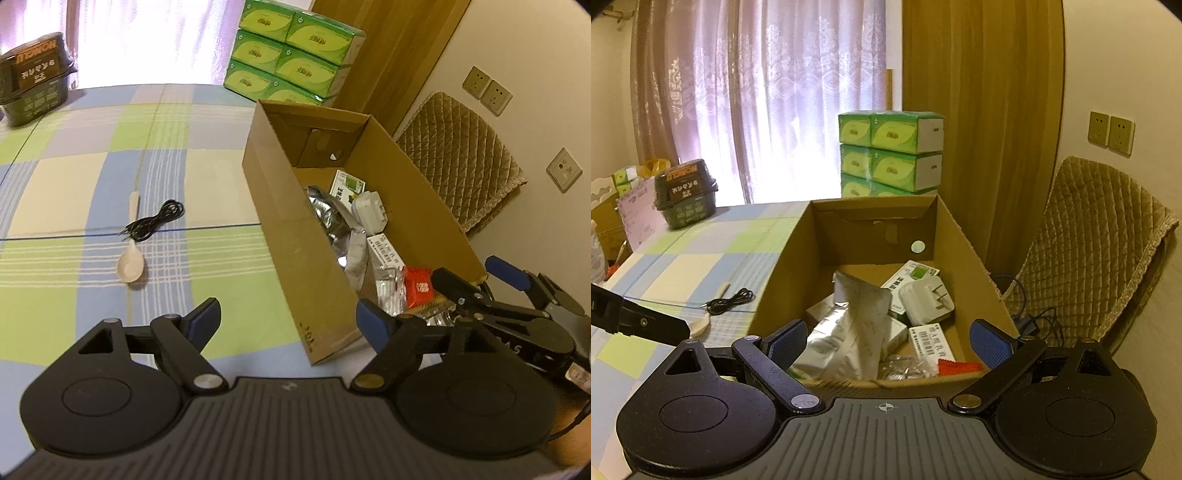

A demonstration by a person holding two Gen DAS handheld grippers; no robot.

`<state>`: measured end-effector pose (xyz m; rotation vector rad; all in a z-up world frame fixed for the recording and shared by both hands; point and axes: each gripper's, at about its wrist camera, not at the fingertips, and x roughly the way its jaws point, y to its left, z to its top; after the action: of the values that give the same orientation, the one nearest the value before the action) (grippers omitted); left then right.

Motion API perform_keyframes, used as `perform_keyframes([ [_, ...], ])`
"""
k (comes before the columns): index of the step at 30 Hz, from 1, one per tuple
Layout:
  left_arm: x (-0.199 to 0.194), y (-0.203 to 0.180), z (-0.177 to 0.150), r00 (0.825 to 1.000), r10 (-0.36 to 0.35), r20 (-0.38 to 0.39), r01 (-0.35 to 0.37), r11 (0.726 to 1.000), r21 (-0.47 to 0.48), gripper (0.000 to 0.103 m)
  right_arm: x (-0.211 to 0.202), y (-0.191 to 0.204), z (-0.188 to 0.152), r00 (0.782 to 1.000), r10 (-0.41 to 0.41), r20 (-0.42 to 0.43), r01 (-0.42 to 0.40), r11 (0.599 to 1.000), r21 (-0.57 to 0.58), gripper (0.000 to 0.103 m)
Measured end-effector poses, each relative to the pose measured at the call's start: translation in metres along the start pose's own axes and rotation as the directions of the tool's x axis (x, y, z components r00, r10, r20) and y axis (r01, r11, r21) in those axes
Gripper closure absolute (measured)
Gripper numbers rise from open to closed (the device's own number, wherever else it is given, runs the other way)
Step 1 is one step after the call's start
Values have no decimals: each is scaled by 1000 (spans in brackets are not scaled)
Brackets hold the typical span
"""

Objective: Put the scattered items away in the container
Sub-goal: 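Move both tools back over the white spoon and black cable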

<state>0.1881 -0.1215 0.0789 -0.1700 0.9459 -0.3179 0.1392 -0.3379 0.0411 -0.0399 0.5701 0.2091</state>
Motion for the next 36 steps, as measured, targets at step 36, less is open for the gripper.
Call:
perform_keyframes([
  [36,-58,160,-123,965,261,-14,-262,962,-74,5,-15,153,-26,962,258,-90,-265,960,-86,4],
])
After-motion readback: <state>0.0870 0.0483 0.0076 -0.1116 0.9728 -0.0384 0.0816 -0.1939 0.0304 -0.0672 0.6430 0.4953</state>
